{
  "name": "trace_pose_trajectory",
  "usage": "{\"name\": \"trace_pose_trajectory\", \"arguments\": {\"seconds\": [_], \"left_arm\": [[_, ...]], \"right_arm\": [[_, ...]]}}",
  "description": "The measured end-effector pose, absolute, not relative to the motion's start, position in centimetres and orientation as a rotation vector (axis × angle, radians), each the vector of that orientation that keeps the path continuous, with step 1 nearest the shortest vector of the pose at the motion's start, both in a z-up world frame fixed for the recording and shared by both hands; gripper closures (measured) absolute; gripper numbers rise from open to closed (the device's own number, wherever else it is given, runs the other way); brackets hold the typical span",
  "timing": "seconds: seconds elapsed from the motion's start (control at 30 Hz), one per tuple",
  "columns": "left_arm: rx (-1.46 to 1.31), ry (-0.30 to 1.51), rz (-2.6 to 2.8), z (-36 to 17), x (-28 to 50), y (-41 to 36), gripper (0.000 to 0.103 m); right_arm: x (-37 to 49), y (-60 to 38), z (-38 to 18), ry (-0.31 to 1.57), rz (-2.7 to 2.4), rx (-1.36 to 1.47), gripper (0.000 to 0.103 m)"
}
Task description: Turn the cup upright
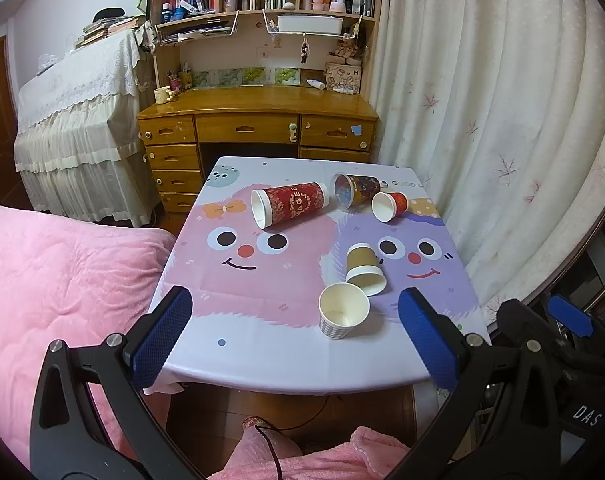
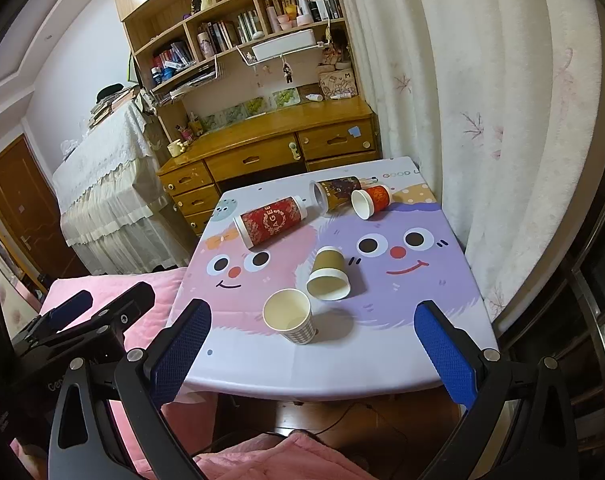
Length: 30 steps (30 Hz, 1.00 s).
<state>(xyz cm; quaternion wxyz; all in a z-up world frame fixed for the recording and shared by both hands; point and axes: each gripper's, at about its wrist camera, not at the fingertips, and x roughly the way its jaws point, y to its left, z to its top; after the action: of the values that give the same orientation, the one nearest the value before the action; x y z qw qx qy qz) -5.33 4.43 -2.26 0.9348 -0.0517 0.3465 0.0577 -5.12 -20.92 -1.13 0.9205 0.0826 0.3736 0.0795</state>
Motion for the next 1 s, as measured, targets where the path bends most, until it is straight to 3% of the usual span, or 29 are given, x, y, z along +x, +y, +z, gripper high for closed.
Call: {"name": "trace_pose_trajectory", "arguments": {"seconds": [1.0], "left_arm": [[-0.102,0.714,0.119,-2.9,-5.1,4.9,0.001]], "right_arm": [[-5.2,-20.2,-2.4,0.792,0.160,0.169,0.000]]}}
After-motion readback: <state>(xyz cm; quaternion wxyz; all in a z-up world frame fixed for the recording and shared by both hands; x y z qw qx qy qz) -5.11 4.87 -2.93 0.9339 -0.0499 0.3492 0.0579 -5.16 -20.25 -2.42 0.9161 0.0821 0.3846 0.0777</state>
